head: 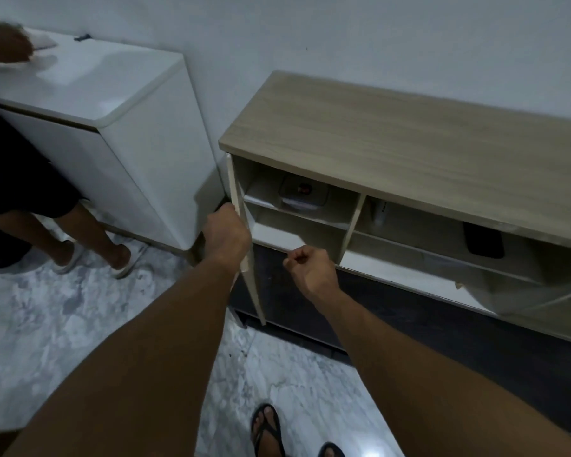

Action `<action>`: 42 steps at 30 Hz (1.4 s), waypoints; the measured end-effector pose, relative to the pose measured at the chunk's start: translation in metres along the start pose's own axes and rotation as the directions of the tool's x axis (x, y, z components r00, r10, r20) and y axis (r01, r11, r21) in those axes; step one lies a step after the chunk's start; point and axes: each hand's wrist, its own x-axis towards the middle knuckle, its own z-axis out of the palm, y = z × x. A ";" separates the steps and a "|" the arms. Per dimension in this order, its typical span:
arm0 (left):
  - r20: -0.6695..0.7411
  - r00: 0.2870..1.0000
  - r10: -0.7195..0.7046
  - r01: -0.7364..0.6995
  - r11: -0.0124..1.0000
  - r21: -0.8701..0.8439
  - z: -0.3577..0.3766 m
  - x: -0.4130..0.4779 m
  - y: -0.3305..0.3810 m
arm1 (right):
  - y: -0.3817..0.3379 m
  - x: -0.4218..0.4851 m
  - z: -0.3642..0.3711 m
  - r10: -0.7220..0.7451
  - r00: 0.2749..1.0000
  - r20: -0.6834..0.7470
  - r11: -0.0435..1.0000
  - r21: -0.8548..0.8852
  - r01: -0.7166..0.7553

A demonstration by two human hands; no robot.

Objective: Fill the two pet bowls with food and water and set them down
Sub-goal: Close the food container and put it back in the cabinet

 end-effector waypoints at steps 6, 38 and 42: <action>0.081 0.996 0.040 -0.018 0.966 -0.256 0.027 -0.019 0.055 | 0.006 0.005 -0.028 -0.024 0.999 0.031 1.000 -0.009 0.025; 0.070 0.473 0.878 -0.849 0.433 0.304 0.073 0.062 0.127 | -0.016 0.118 -0.093 -0.441 0.832 -0.337 0.665 -0.745 0.051; 0.049 0.476 0.878 -0.853 0.447 0.269 0.073 0.066 0.133 | -0.021 0.124 -0.095 -0.432 0.850 -0.301 0.626 -0.779 0.042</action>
